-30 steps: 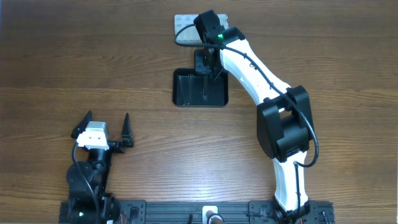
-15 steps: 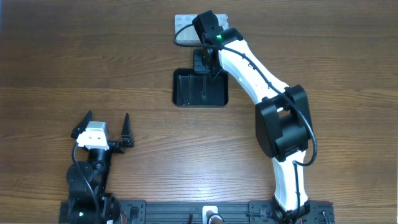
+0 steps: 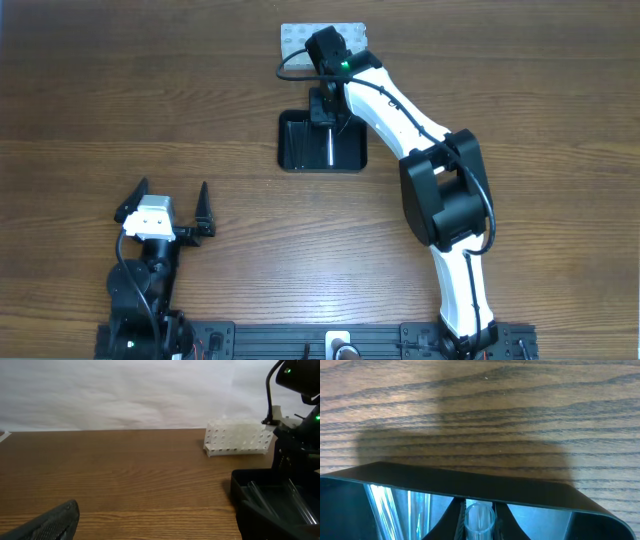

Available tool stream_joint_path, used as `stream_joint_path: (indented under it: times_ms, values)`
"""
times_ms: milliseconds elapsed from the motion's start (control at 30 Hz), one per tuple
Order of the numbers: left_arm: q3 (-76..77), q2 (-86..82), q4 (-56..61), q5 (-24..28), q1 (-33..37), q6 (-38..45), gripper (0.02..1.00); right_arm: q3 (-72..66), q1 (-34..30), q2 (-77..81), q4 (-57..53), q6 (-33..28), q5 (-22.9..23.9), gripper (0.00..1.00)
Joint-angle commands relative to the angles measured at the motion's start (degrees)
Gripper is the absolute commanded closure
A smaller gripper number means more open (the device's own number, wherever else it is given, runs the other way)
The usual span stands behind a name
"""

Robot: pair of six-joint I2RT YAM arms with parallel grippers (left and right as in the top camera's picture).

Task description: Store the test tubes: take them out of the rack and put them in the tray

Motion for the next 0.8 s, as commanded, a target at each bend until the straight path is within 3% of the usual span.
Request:
stream_joint_path:
  times_ms: [33,167,267,500,633,800]
  values:
    - [-0.3,-0.5,-0.2,0.7,0.3,-0.8,0.018,-0.6,0.4,0.8,0.1,0.3,1.2,0.873]
    - [-0.3,-0.5,-0.2,0.7,0.3,-0.8,0.018,-0.5,0.5,0.5,0.0,0.3,1.2,0.787]
    - [-0.3,-0.5,-0.2,0.7,0.3,-0.8,0.018,-0.5,1.0,-0.8,-0.5,-1.3,1.2,0.665]
    - [-0.3,-0.5,-0.2,0.7,0.3,-0.8,0.018,-0.5,1.7,-10.3,-1.2,-4.7,2.2,0.603]
    - [-0.3,-0.5,-0.2,0.7,0.3,-0.8,0.018,-0.5,1.4,-17.7,0.6,-4.9,7.3,0.544]
    - [-0.3,-0.5,-0.2,0.7,0.3,-0.8,0.018,-0.5,-0.8,-23.7,9.7,-10.6,14.5,0.494]
